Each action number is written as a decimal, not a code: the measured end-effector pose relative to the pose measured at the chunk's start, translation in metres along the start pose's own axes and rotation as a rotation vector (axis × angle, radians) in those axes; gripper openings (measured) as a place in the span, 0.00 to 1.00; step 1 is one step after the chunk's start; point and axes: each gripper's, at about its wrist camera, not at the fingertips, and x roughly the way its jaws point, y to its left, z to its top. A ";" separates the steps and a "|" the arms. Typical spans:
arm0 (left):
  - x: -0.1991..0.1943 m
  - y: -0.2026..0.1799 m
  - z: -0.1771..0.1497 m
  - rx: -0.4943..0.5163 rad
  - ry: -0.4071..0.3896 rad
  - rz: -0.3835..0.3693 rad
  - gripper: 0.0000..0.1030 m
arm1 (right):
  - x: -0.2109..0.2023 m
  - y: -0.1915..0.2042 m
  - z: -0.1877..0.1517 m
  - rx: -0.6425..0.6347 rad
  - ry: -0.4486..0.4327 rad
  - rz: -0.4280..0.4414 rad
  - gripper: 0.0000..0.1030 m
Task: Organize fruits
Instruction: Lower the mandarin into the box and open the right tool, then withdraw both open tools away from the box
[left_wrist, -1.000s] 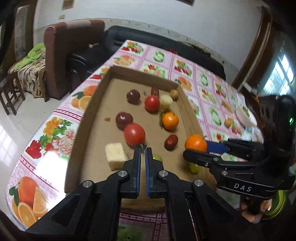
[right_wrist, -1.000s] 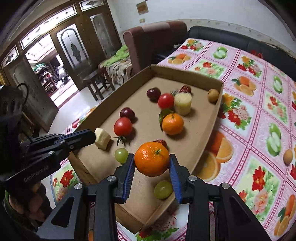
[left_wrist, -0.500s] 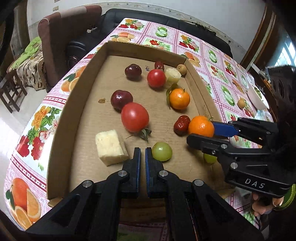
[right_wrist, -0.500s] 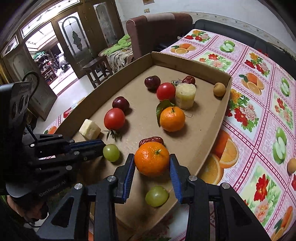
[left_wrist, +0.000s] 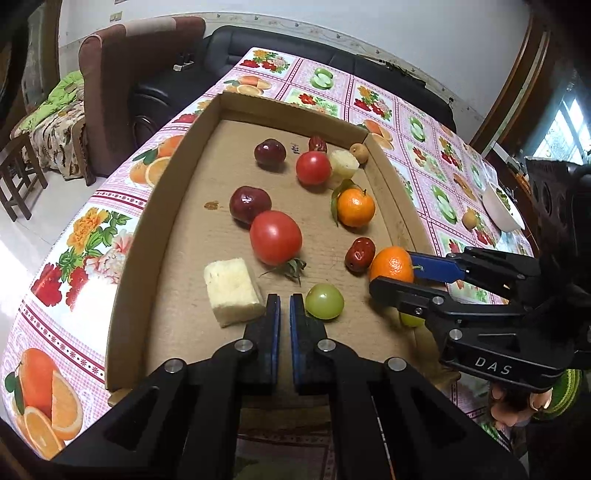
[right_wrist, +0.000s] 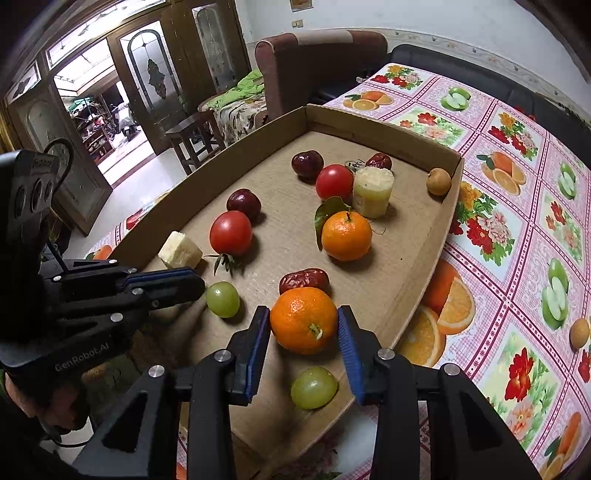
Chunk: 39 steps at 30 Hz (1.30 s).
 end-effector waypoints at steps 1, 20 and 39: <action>0.000 -0.001 0.000 0.005 0.002 0.006 0.03 | 0.000 0.000 0.000 0.002 -0.001 0.002 0.37; 0.003 -0.006 0.002 0.000 0.030 0.031 0.14 | -0.007 -0.002 -0.001 0.001 -0.021 0.006 0.44; -0.044 -0.049 -0.011 0.116 -0.085 0.198 0.60 | -0.071 -0.041 -0.022 0.049 -0.107 0.057 0.67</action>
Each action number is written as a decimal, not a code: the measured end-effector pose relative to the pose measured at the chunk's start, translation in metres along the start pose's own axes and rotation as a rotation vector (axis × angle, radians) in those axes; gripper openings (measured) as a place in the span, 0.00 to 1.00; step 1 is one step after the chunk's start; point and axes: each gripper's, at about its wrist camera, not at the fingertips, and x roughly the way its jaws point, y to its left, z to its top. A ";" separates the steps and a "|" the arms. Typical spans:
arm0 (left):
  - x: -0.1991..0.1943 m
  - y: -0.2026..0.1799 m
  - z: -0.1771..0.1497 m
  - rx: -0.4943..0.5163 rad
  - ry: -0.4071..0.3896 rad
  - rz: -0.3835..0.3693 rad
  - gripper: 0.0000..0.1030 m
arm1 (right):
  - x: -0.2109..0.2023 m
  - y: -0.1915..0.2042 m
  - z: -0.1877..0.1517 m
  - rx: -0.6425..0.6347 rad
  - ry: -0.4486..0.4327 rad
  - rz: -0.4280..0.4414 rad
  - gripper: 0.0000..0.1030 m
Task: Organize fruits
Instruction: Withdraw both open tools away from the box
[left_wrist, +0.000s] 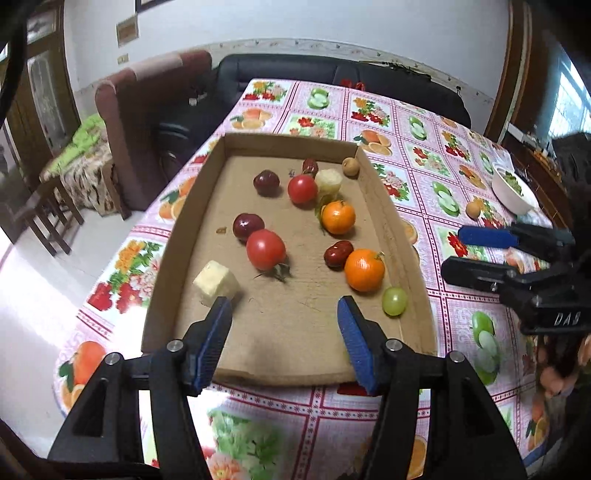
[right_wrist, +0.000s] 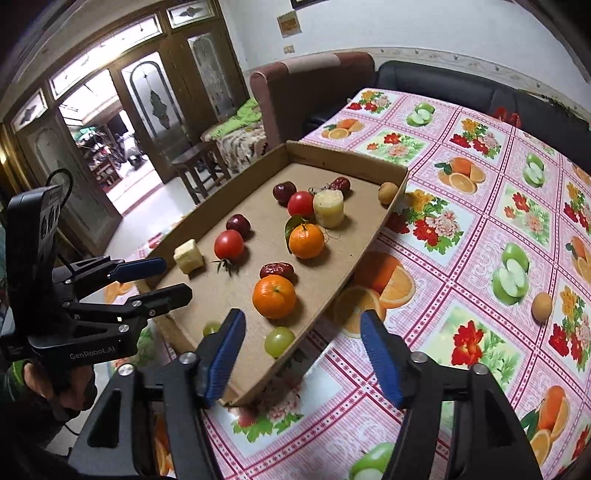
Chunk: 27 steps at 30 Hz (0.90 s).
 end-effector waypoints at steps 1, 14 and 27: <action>-0.003 -0.003 -0.001 0.008 -0.005 0.009 0.61 | -0.003 -0.001 -0.001 -0.009 -0.003 0.006 0.70; -0.041 -0.018 -0.012 0.033 -0.053 0.096 0.73 | -0.016 -0.005 -0.008 -0.168 0.032 0.075 0.75; -0.059 -0.009 -0.021 -0.019 -0.061 0.093 0.80 | -0.011 0.020 -0.018 -0.296 0.058 0.116 0.75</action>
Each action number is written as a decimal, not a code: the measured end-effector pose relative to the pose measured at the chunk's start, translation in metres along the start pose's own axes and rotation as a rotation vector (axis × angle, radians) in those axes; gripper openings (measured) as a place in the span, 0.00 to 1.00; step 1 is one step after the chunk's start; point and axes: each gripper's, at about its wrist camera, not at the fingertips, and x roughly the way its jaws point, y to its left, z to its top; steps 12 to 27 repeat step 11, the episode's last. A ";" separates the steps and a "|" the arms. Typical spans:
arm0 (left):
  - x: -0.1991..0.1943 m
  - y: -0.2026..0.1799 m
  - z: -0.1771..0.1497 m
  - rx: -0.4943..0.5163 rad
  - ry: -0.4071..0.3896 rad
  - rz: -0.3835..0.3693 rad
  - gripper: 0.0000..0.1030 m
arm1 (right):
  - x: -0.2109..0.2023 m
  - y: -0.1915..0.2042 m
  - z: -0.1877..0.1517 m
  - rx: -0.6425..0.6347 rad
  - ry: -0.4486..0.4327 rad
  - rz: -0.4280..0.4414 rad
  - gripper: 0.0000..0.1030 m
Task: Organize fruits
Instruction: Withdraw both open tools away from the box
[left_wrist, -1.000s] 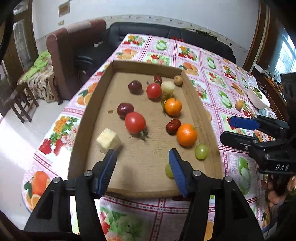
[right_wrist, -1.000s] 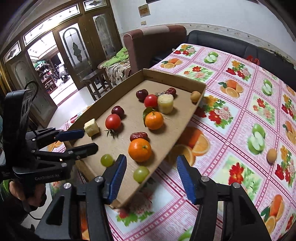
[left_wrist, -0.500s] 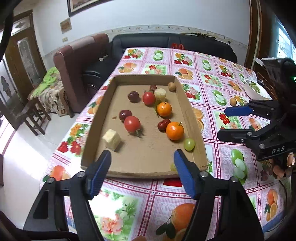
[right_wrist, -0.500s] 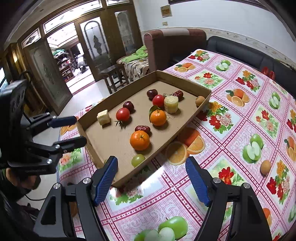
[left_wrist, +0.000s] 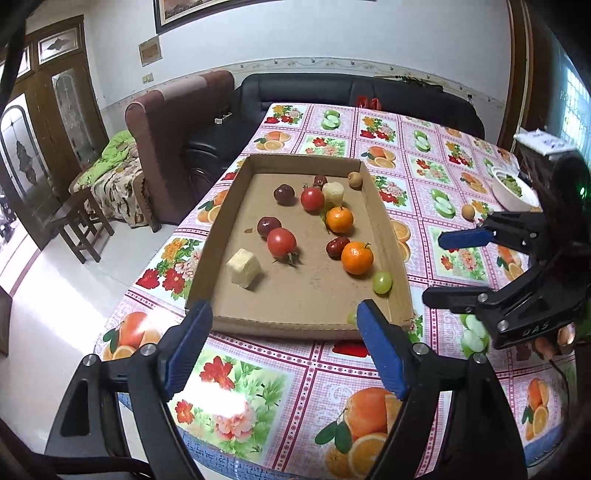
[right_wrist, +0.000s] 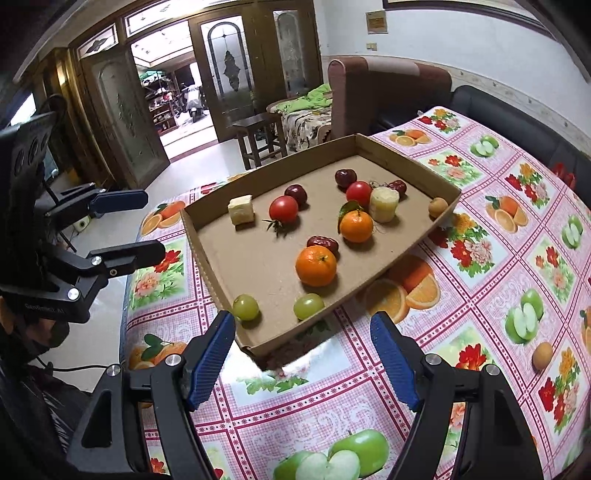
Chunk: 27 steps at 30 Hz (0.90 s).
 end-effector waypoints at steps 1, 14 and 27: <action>-0.001 0.002 0.000 -0.009 -0.002 -0.003 0.80 | 0.001 0.001 0.000 -0.002 0.001 -0.002 0.75; -0.011 0.011 0.001 -0.041 -0.044 0.010 0.80 | 0.003 0.006 0.002 -0.001 -0.004 0.008 0.75; -0.011 0.011 0.001 -0.041 -0.044 0.010 0.80 | 0.003 0.006 0.002 -0.001 -0.004 0.008 0.75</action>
